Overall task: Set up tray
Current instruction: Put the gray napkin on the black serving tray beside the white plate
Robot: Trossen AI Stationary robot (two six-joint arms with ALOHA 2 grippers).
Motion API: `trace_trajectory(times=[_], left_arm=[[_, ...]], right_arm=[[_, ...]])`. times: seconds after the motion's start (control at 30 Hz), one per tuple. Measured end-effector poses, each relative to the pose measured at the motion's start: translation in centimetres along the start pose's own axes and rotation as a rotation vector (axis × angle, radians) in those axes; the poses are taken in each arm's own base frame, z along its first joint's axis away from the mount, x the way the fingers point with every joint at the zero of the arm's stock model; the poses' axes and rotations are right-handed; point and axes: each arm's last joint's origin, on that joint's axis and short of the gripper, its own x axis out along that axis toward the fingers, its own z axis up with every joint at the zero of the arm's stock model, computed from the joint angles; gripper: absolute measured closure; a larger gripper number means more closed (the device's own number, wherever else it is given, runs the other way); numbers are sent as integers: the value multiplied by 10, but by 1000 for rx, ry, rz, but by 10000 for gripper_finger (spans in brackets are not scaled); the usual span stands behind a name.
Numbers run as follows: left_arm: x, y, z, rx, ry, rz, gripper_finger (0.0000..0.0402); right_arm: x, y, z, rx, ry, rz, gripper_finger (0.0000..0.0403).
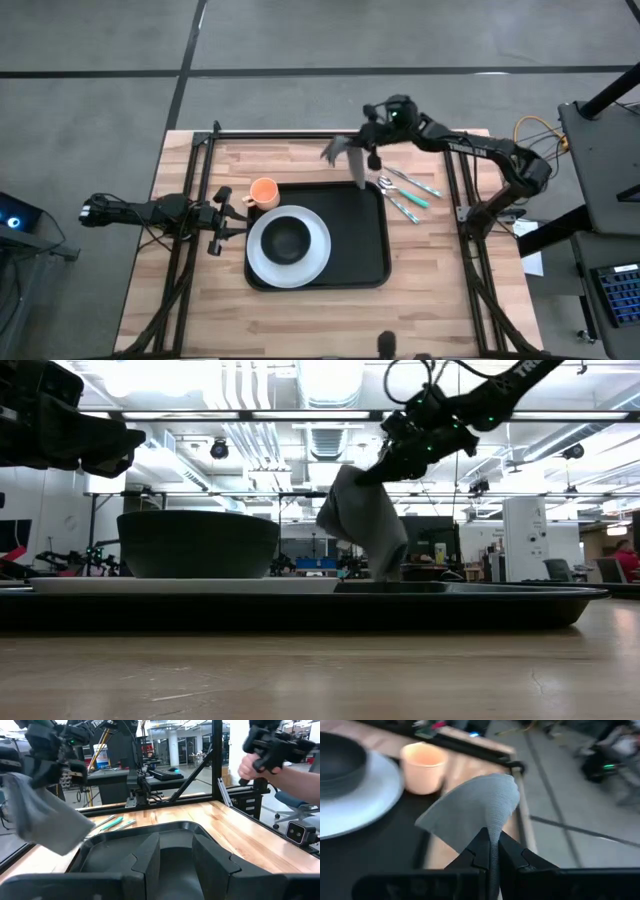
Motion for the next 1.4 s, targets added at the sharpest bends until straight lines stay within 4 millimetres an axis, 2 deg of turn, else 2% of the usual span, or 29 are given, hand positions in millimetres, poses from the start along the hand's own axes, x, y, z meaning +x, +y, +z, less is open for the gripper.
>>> trace_trajectory(times=[0.17,0.27,0.5,0.63,0.87,1.17,1.4], left_arm=[[0,0,0,0,0,-1,305],[0,0,0,0,0,0,305],[0,0,0,0,0,0,305],[0,0,0,0,0,0,305],[0,0,0,0,0,-1,305],[0,0,0,0,0,0,305],[0,0,0,0,0,0,305]], right_arm=[[-16,-19,-7,-12,-47,-116,395],[-13,-20,-16,5,-22,-99,395],[7,10,-42,49,-9,209,395],[13,28,-52,51,8,260,395],[20,50,-58,25,-45,271,395],[25,62,-50,18,-125,264,395],[32,77,-42,-7,-138,318,395]])
